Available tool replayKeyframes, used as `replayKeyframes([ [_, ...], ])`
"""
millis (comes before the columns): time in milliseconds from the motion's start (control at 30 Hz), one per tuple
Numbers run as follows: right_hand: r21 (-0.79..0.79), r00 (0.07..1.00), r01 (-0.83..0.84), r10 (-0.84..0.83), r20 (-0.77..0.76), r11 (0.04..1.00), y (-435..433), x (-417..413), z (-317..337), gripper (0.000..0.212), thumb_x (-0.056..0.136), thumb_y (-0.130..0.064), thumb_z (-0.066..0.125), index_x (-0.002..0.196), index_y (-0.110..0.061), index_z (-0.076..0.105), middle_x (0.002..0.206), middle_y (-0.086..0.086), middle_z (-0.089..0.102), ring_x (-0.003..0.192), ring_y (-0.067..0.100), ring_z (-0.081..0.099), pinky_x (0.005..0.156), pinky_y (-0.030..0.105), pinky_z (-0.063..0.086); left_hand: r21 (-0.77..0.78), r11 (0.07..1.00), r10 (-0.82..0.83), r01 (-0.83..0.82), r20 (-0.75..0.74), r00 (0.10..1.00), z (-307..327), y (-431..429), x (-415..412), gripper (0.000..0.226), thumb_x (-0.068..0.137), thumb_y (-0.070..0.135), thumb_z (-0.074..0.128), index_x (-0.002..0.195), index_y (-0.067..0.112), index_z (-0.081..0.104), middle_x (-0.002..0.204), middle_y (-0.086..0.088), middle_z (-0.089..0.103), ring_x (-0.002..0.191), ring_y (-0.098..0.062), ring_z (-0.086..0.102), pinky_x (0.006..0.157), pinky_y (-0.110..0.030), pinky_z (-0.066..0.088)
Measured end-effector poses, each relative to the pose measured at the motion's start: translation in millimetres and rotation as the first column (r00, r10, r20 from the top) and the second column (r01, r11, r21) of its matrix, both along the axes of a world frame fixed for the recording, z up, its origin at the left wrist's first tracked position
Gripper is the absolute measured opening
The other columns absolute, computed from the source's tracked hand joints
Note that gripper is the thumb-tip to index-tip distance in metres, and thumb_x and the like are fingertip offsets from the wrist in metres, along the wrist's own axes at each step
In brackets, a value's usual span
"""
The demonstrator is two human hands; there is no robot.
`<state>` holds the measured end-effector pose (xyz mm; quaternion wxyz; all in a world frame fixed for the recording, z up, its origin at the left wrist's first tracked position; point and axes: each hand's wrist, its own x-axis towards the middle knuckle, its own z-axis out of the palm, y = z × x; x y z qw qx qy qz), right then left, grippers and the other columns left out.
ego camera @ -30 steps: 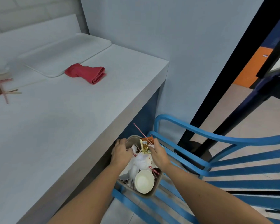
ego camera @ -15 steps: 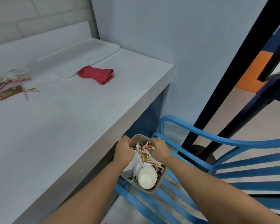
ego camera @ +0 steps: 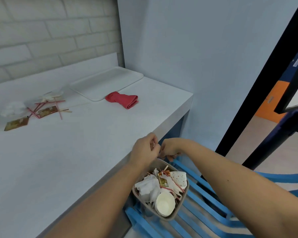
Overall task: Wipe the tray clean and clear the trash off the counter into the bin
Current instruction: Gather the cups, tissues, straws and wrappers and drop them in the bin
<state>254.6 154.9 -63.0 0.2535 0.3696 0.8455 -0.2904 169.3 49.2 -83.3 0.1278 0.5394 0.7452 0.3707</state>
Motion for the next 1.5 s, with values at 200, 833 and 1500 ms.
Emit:
replayKeyframes([
  [200,0.096,0.988,-0.138,0.144,-0.064,0.986,-17.5,-56.4,80.8,0.024,0.095,-0.028,0.048,0.086,-0.011,0.062,0.056,0.001,0.049,0.045,0.012,0.033,0.048,0.021,0.029,0.204,0.968,0.151,-0.147,-0.005,0.988,51.1,-11.7,-45.2,0.009,0.087,0.014,0.053,0.081,0.015,0.046,0.062,0.002,0.045,0.057,-0.012,0.041,0.055,-0.025,0.035],
  [833,0.239,0.927,-0.194,0.258,-0.272,0.951,-83.7,-290.7,65.8,0.017,0.090,-0.023,0.053,0.082,-0.008,0.058,0.084,0.007,0.057,0.076,0.019,0.050,0.065,0.024,0.038,-0.014,0.915,0.398,-0.403,-0.131,0.908,32.9,-125.9,-309.0,0.026,0.093,0.026,0.051,0.095,0.009,0.071,0.092,0.000,0.049,0.096,-0.019,0.047,0.082,-0.027,0.037],
  [1500,0.544,0.940,-0.153,0.292,-0.178,0.825,-65.3,-421.9,22.5,0.037,0.093,-0.013,0.043,0.130,-0.008,0.045,0.132,0.009,0.040,0.123,0.025,0.041,0.101,0.036,0.033,-0.180,0.811,0.501,-0.557,-0.279,0.819,34.1,-83.0,-441.0,0.030,0.095,0.019,0.046,0.102,0.002,0.069,0.104,-0.015,0.052,0.105,-0.029,0.049,0.087,-0.030,0.039],
])
